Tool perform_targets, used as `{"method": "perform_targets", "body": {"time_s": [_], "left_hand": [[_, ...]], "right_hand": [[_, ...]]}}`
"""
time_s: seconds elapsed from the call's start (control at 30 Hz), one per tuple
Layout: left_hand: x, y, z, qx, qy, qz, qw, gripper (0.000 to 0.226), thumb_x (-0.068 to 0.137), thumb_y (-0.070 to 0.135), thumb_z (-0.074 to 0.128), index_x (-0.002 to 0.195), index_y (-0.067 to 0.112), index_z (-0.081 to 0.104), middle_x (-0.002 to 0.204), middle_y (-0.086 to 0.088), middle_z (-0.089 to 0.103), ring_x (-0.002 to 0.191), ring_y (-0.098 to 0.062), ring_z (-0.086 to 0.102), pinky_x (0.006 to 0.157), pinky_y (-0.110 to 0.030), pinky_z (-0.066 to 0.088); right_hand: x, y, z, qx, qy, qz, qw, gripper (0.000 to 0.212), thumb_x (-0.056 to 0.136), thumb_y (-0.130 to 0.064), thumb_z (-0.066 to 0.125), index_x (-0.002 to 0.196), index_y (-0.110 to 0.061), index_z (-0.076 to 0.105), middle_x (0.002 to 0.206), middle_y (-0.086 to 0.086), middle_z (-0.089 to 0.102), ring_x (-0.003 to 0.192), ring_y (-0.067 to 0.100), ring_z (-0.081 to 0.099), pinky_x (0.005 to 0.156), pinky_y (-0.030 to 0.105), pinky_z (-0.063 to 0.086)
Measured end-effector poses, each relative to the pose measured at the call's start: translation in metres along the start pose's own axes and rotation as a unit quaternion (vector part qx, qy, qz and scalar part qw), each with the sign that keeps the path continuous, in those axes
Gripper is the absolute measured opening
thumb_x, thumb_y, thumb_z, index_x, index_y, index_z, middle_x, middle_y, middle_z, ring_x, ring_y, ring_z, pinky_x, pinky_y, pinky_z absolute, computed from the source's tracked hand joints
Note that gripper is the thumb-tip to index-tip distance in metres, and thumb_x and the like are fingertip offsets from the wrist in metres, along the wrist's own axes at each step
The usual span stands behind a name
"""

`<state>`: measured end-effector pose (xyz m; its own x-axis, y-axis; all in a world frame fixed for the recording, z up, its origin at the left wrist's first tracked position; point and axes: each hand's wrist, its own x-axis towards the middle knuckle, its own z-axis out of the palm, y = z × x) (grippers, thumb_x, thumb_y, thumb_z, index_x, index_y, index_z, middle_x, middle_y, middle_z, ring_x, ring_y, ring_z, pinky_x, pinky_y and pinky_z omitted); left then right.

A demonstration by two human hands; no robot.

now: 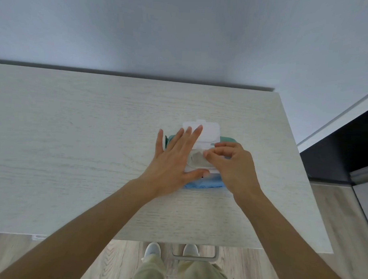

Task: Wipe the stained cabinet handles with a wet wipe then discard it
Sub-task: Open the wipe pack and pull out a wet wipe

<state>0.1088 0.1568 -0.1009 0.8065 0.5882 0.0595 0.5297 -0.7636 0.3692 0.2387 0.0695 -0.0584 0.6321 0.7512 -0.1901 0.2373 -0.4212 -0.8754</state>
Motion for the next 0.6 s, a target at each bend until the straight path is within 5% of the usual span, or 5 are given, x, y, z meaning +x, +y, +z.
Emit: {"method": "perform_targets", "body": {"time_s": [0.13, 0.27, 0.4, 0.47, 0.6], "left_hand": [[0.003, 0.000, 0.000, 0.018, 0.100, 0.062, 0.993, 0.057, 0.096, 0.057, 0.018, 0.149, 0.041, 0.006, 0.160, -0.003, 0.012, 0.146, -0.019, 0.013, 0.114, -0.048, -0.014], [-0.004, -0.011, 0.011, 0.049, 0.166, 0.061, 0.983, 0.041, 0.096, 0.031, 0.034, 0.125, 0.021, 0.061, 0.147, -0.006, 0.043, 0.138, -0.022, 0.033, 0.113, -0.055, 0.005], [-0.010, -0.014, 0.015, 0.043, 0.182, 0.037, 0.982, 0.039, 0.094, 0.031, 0.038, 0.116, 0.019, 0.067, 0.141, -0.001, 0.051, 0.136, -0.019, 0.036, 0.114, -0.053, 0.015], [-0.010, -0.015, 0.016, 0.042, 0.183, 0.045, 0.981, 0.040, 0.094, 0.029, 0.038, 0.120, 0.020, 0.066, 0.140, -0.003, 0.051, 0.136, -0.022, 0.037, 0.113, -0.052, 0.021], [-0.011, -0.017, 0.021, 0.053, 0.155, 0.037, 0.986, 0.046, 0.100, 0.042, 0.029, 0.126, 0.022, 0.062, 0.145, -0.002, 0.046, 0.140, -0.021, 0.029, 0.113, -0.054, 0.024]], "right_hand": [[0.000, -0.004, 0.000, 0.002, -0.041, -0.022, 0.999, 0.008, 0.081, -0.039, 0.065, 0.081, -0.036, 0.072, 0.107, -0.020, 0.061, 0.104, 0.006, 0.056, 0.104, 0.044, 0.038], [-0.001, 0.010, -0.004, -0.011, 0.000, -0.061, 0.998, 0.007, 0.087, -0.030, 0.062, 0.087, -0.031, 0.069, 0.098, -0.012, 0.066, 0.093, 0.005, 0.059, 0.096, 0.039, 0.047], [-0.003, 0.024, -0.002, -0.148, 0.026, -0.145, 0.978, 0.007, 0.086, -0.025, 0.065, 0.090, -0.028, 0.071, 0.100, -0.015, 0.061, 0.099, 0.000, 0.052, 0.107, 0.038, 0.026], [-0.002, 0.024, 0.005, -0.233, 0.032, -0.179, 0.955, 0.009, 0.086, -0.031, 0.065, 0.092, -0.029, 0.071, 0.104, -0.014, 0.060, 0.105, 0.003, 0.047, 0.100, 0.028, 0.011], [0.004, 0.025, 0.013, -0.290, 0.058, -0.213, 0.931, 0.006, 0.082, -0.032, 0.069, 0.084, -0.028, 0.072, 0.095, -0.011, 0.063, 0.103, 0.014, 0.050, 0.095, 0.032, 0.011]]}}
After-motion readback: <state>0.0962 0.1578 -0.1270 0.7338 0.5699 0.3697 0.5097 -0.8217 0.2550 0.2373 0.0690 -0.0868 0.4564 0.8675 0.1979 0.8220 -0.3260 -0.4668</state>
